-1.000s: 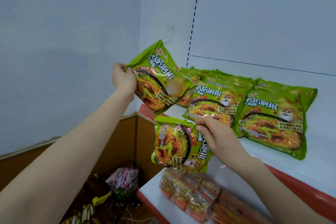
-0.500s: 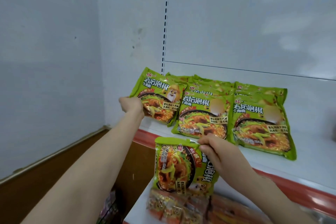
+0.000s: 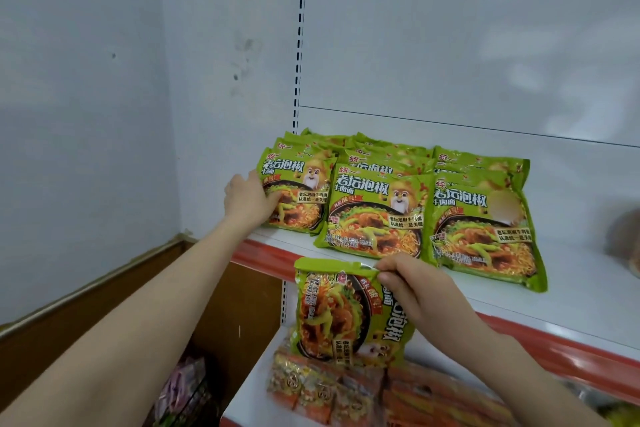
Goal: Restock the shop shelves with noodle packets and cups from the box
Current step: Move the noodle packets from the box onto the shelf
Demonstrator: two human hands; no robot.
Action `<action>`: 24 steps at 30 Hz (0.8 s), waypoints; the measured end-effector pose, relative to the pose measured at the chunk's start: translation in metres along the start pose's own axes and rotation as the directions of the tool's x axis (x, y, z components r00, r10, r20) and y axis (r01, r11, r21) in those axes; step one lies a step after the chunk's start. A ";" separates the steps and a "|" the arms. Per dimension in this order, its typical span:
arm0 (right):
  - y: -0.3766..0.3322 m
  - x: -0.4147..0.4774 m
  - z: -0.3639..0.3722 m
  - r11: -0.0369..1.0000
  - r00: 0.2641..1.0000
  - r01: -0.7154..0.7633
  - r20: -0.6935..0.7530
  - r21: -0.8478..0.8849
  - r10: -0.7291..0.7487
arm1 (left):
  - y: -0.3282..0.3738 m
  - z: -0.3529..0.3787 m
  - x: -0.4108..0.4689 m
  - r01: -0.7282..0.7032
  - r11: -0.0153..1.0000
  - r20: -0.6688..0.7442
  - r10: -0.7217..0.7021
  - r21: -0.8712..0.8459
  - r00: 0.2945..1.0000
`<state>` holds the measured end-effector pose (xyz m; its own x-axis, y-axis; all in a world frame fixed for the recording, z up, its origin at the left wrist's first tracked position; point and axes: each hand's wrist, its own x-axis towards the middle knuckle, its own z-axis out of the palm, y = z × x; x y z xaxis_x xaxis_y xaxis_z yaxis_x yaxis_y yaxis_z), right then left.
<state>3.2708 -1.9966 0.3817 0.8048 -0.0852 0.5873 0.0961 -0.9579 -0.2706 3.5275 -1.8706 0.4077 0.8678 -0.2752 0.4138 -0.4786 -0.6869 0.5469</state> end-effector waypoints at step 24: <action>0.010 -0.012 -0.023 0.988 0.993 -0.090 -0.060 0.127 0.098 | 0.057 0.025 -0.054 -0.501 0.864 0.212 0.499 -0.049 0.840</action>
<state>3.2485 -2.0115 0.3890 0.7738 -0.1953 0.6026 0.0970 -0.9036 -0.4173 3.4573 -1.9116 0.3983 0.5185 -0.7165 0.4667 -0.8549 -0.4228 0.3007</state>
